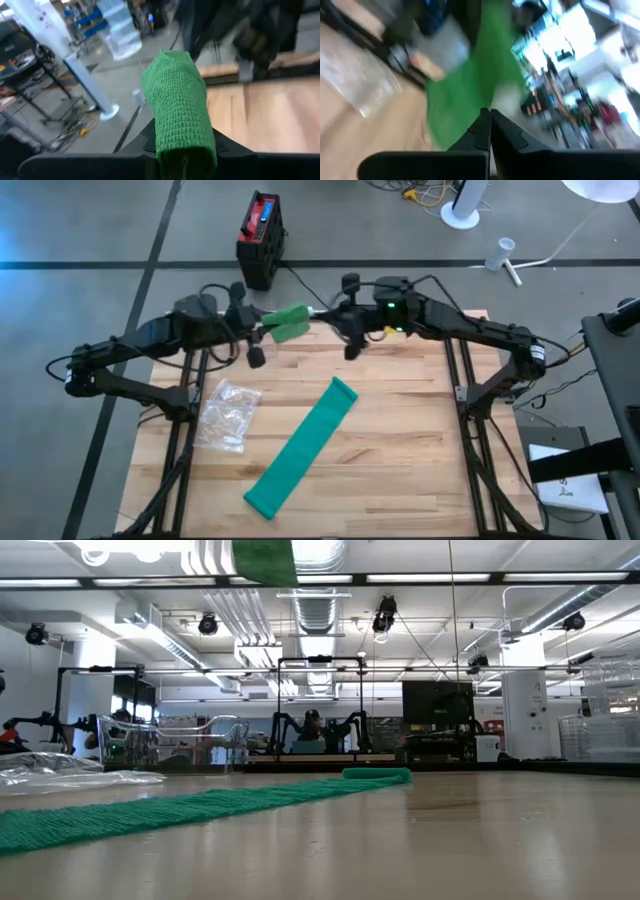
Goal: Roll bandage
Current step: Roll the green bandage
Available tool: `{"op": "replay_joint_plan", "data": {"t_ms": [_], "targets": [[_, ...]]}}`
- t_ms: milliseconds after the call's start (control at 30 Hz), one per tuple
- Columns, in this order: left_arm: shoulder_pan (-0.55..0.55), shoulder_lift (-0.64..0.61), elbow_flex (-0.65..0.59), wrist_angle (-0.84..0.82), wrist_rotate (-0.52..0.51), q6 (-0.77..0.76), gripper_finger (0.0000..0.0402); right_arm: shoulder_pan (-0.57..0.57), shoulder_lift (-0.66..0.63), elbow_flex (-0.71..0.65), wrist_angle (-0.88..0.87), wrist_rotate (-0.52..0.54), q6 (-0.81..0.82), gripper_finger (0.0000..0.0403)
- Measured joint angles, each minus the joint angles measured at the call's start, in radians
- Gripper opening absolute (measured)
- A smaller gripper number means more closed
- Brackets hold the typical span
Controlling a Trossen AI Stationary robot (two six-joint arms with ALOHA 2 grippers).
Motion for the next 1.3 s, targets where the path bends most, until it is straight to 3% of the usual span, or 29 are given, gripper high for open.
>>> {"op": "replay_joint_plan", "data": {"t_ms": [133, 300, 533, 800, 1000, 1300], "targets": [[-0.001, -0.001, 0.001, -0.017, 0.000, 0.046, 0.0050, 0.004, -0.052, 0.001, 0.033, -0.103, 0.026, 0.0020], [0.000, 0.021, 0.000, -0.026, -0.002, 0.134, 0.0050, 0.009, -0.069, -0.005, 0.174, -0.258, 0.099, 0.0076], [-0.003, 0.025, 0.000, -0.019, -0.005, 0.190, 0.0050, 0.018, 0.015, -0.008, 0.270, -0.294, 0.187, 0.0152], [-0.026, 0.023, 0.000, -0.015, -0.009, 0.600, 0.0050, 0.006, 0.061, -0.007, 0.330, -0.291, 0.416, 0.0200], [-0.026, 0.024, 0.000, 0.032, -0.011, 0.888, 0.0047, -0.011, 0.065, -0.009, 0.259, -0.287, 0.512, 0.0225], [-0.029, 0.031, 0.000, 0.091, -0.012, 1.033, 0.0049, -0.019, 0.091, -0.014, 0.262, -0.278, 0.458, 0.0227]]}}
